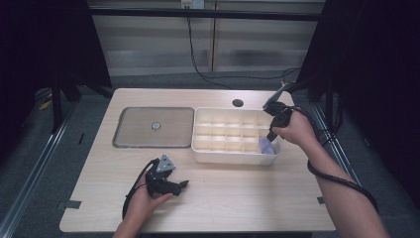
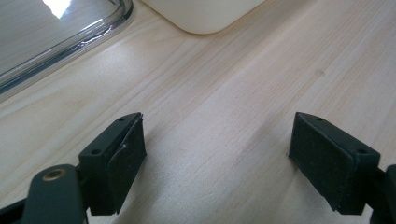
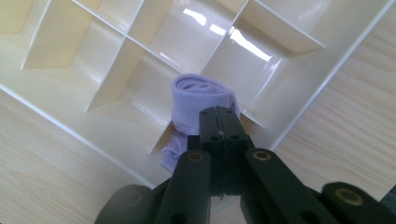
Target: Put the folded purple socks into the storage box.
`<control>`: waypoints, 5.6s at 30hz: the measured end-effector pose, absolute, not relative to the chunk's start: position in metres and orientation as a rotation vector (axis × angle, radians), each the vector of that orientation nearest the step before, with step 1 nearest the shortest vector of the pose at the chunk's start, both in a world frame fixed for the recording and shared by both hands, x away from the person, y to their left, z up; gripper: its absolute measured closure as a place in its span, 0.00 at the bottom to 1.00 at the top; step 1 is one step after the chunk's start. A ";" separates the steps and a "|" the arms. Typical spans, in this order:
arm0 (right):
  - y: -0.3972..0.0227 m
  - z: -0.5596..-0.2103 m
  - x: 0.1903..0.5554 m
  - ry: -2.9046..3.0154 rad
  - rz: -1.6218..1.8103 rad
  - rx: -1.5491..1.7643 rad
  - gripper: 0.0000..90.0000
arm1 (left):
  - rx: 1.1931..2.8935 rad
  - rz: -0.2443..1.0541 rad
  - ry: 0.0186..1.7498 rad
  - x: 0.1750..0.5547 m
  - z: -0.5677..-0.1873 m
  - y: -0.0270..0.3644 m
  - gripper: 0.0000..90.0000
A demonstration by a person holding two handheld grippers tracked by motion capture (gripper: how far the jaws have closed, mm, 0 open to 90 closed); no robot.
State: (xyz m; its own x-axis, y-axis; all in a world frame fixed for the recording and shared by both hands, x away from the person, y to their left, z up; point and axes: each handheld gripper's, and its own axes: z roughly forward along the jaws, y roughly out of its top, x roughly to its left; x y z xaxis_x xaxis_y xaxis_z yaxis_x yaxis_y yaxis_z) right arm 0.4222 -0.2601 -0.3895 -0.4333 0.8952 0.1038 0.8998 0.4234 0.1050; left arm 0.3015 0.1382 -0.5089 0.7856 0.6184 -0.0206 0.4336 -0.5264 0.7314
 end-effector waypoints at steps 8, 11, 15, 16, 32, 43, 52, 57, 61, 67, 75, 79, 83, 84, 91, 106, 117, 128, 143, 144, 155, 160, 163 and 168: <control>-0.259 -0.395 0.425 -2.631 -0.243 -1.668 1.00 | 2.209 0.311 0.777 0.301 -0.509 0.138 0.20; -0.258 -0.400 0.425 -2.630 -0.234 -1.658 1.00 | 2.205 0.305 0.781 0.301 -0.509 0.138 0.20; -0.255 -0.408 0.424 -2.634 -0.200 -1.649 1.00 | 2.205 0.305 0.782 0.301 -0.509 0.138 0.20; -0.256 -0.408 0.424 -2.629 -0.200 -1.651 1.00 | 2.205 0.305 0.781 0.301 -0.509 0.138 0.20; -0.255 -0.422 0.416 -2.621 -0.183 -1.627 1.00 | 2.216 0.306 0.774 0.301 -0.509 0.139 0.20; -0.255 -0.437 0.414 -2.625 -0.142 -1.630 1.00 | 2.217 0.306 0.774 0.301 -0.509 0.139 0.20; -0.255 -0.443 0.414 -2.631 -0.126 -1.638 1.00 | 2.217 0.306 0.775 0.301 -0.509 0.138 0.20; -0.256 -0.445 0.414 -2.622 -0.134 -1.643 1.00 | 2.218 0.306 0.776 0.301 -0.509 0.138 0.20; -0.257 -0.444 0.413 -2.625 -0.142 -1.639 1.00 | 2.218 0.306 0.776 0.301 -0.509 0.138 0.20; -0.259 -0.439 0.413 -2.621 -0.150 -1.641 0.98 | 2.218 0.306 0.778 0.301 -0.509 0.138 0.20; -0.262 -0.431 0.412 -2.635 -0.147 -1.641 0.95 | 2.217 0.306 0.778 0.301 -0.509 0.138 0.20; -0.263 -0.424 0.412 -2.644 -0.152 -1.642 0.95 | 2.204 0.304 0.788 0.301 -0.509 0.138 0.20; -0.263 -0.419 0.412 -2.657 -0.149 -1.633 0.95 | 2.204 0.304 0.787 0.301 -0.509 0.138 0.20; -0.263 -0.418 0.412 -2.659 -0.149 -1.631 0.94 | 2.204 0.304 0.787 0.301 -0.509 0.138 0.20; -0.266 -0.410 0.412 -2.659 -0.179 -1.634 0.93 | 2.208 0.307 0.783 0.301 -0.509 0.138 0.20; -0.266 -0.394 0.411 -2.684 -0.213 -1.626 0.77 | 2.206 0.305 0.781 0.301 -0.509 0.138 0.20; -0.264 -0.386 0.409 -2.709 -0.242 -1.611 0.54 | 2.210 0.311 0.775 0.301 -0.509 0.138 0.20; -0.258 -0.381 0.407 -2.713 -0.283 -1.582 0.40 | 2.210 0.311 0.779 0.301 -0.509 0.138 0.20; -0.249 -0.370 0.394 -2.742 -0.314 -1.509 0.36 | 2.208 0.311 0.784 0.302 -0.509 0.138 0.20; -0.248 -0.369 0.392 -2.745 -0.325 -1.501 0.36 | 2.208 0.310 0.784 0.302 -0.509 0.137 0.20; -0.236 -0.363 0.380 -2.787 -0.367 -1.413 0.35 | 2.209 0.313 0.785 0.302 -0.509 0.137 0.20; -0.228 -0.365 0.374 -2.801 -0.347 -1.370 0.35 | 2.209 0.313 0.785 0.302 -0.509 0.137 0.20; -0.224 -0.365 0.370 -2.806 -0.357 -1.342 0.35 | 2.218 0.313 0.780 0.302 -0.509 0.138 0.20; -0.218 -0.367 0.364 -2.814 -0.363 -1.292 0.34 | 2.219 0.311 0.779 0.302 -0.509 0.138 0.20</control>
State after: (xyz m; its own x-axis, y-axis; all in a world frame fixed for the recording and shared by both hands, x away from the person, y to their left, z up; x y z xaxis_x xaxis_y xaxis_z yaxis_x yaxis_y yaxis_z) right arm 0.3636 -0.2179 -0.3669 -0.6563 0.7452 0.1184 0.7508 0.6294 0.2002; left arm 0.3018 0.1379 -0.5086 0.7851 0.6192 -0.0173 0.4367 -0.5334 0.7244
